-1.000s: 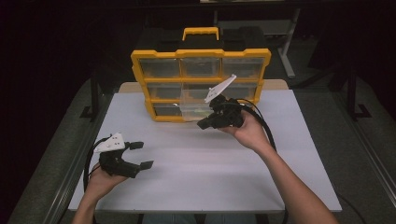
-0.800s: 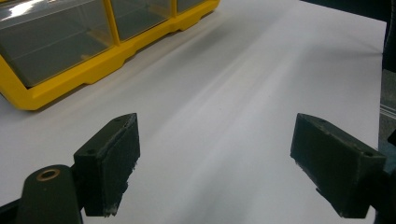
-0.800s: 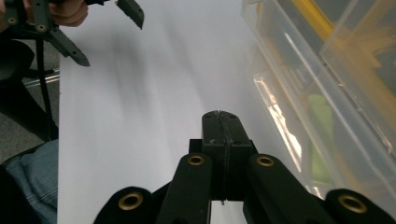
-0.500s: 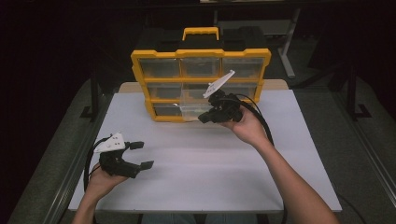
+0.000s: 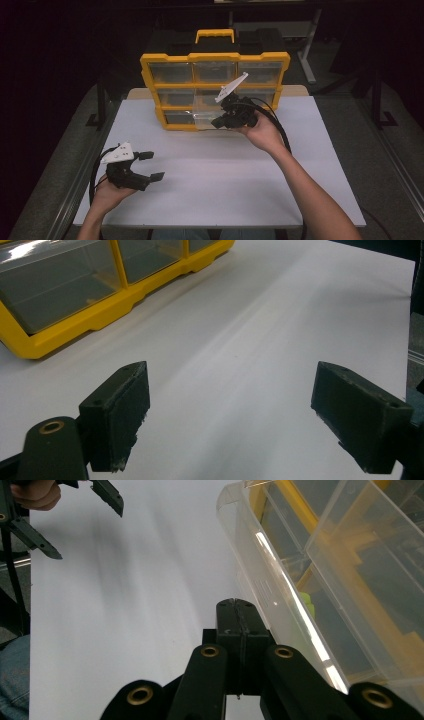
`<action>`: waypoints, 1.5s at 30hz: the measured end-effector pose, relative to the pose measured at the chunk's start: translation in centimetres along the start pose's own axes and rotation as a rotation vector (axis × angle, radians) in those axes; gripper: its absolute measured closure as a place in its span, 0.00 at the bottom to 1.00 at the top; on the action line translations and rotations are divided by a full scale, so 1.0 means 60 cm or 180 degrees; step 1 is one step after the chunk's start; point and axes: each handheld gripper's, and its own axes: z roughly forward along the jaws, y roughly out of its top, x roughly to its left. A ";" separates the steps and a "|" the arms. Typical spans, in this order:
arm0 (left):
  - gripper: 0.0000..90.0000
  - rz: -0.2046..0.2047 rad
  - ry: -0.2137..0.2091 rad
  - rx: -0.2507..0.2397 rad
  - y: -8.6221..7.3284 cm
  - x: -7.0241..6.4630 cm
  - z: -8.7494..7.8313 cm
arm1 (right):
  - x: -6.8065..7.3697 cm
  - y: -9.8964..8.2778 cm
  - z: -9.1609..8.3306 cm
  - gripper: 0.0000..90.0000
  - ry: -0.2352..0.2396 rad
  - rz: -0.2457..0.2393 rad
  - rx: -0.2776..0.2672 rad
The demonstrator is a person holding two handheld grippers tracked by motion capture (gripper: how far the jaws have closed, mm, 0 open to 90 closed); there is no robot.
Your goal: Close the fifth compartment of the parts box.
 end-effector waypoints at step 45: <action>0.18 0.0020 0.0000 0.0002 0.000 0.001 -0.004 | -0.028 0.013 0.006 0.99 -0.0032 0.0039 0.0032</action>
